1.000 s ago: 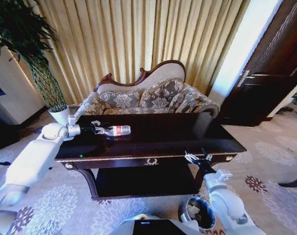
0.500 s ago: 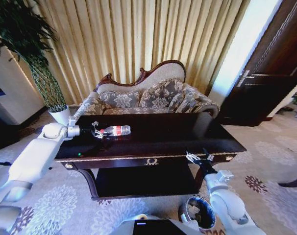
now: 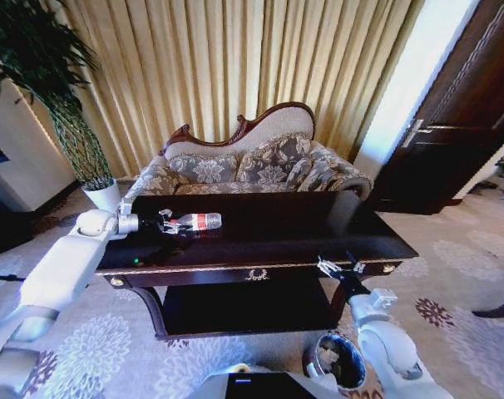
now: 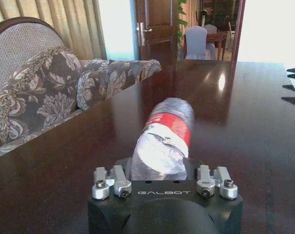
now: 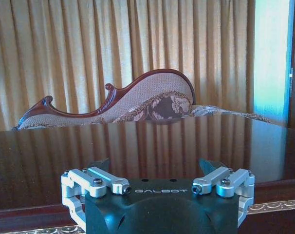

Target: Move to the front of the table and place the trash on the table into the trash bin.

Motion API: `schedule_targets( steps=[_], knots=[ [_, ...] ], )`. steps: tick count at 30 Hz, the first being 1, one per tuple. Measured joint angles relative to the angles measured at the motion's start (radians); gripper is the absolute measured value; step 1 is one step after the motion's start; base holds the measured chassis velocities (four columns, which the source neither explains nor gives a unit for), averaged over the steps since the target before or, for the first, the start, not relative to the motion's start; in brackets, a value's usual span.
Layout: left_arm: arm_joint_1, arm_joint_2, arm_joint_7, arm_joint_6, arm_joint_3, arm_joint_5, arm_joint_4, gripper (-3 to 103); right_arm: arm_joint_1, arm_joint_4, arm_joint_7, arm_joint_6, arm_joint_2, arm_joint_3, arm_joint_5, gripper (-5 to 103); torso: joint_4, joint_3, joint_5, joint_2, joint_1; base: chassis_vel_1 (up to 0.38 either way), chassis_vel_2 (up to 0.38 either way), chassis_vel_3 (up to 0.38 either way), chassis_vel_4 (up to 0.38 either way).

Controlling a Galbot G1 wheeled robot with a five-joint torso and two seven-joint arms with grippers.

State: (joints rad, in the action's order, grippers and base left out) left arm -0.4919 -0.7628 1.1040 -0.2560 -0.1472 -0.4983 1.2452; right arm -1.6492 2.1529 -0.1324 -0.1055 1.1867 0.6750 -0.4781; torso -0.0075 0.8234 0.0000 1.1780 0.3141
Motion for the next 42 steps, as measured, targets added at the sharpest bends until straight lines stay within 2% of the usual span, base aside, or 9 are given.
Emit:
schedule_targets(
  steps=[5,11,15,17,18,20,22,36,42],
  knots=[
    [-0.001,0.0,0.001,0.001,-0.003,-0.003,-0.001,42,0.001,-0.002,0.0,0.0,0.0,-0.002,0.0,100,0.0,0.0,0.0002,0.0,0.0,0.0,0.0,0.0,0.0],
    [-0.012,-0.003,-0.01,0.003,-0.011,-0.004,0.015,28,0.001,-0.002,0.0,0.0,0.001,-0.002,0.0,100,0.0,0.0,0.0,0.0,0.0,0.0,0.0,0.0,0.0],
    [-0.035,-0.002,-0.076,-0.007,-0.024,-0.019,0.059,22,0.001,0.001,-0.001,0.0,-0.001,0.0,-0.002,100,-0.0001,0.0,-0.0001,0.0,0.0,0.0,0.0,0.0,0.0],
    [-0.065,0.005,-0.178,-0.041,-0.038,-0.033,0.121,12,0.005,0.007,-0.003,0.0,-0.008,0.004,-0.012,100,-0.0002,0.0,-0.0001,0.0,0.0,0.0,0.0,0.0,0.0],
    [-0.065,0.005,-0.178,-0.041,-0.038,-0.033,0.121,12,0.005,0.007,-0.003,0.0,-0.008,0.004,-0.012,100,-0.0002,0.0,-0.0001,0.0,0.0,0.0,0.0,0.0,0.0],
    [-0.089,0.016,-0.285,-0.068,-0.044,-0.064,0.177,8,0.012,0.013,-0.006,0.0,-0.018,0.004,-0.021,100,0.0001,0.0,-0.0001,0.0,0.0,0.0,0.0,0.0,0.0],
    [-0.101,0.024,-0.337,-0.089,-0.047,-0.09,0.205,3,0.017,0.017,-0.009,0.0,-0.023,0.003,-0.026,100,0.0,0.0,0.0,0.0,0.0,0.0,0.0,0.0,0.0],
    [-0.127,0.051,-0.338,-0.09,-0.071,-0.112,0.242,1,0.011,0.023,-0.012,-0.001,-0.022,0.002,-0.029,100,-0.0001,0.0,0.0,0.0,0.0,0.0,0.0,0.0,0.0],
    [-0.185,0.051,-0.43,-0.062,-0.104,-0.096,0.3,1,0.016,0.031,-0.015,-0.002,-0.026,0.001,-0.042,100,-0.0001,0.0,0.0,0.0,0.0,0.0,0.0,0.0,0.0]
  ],
)
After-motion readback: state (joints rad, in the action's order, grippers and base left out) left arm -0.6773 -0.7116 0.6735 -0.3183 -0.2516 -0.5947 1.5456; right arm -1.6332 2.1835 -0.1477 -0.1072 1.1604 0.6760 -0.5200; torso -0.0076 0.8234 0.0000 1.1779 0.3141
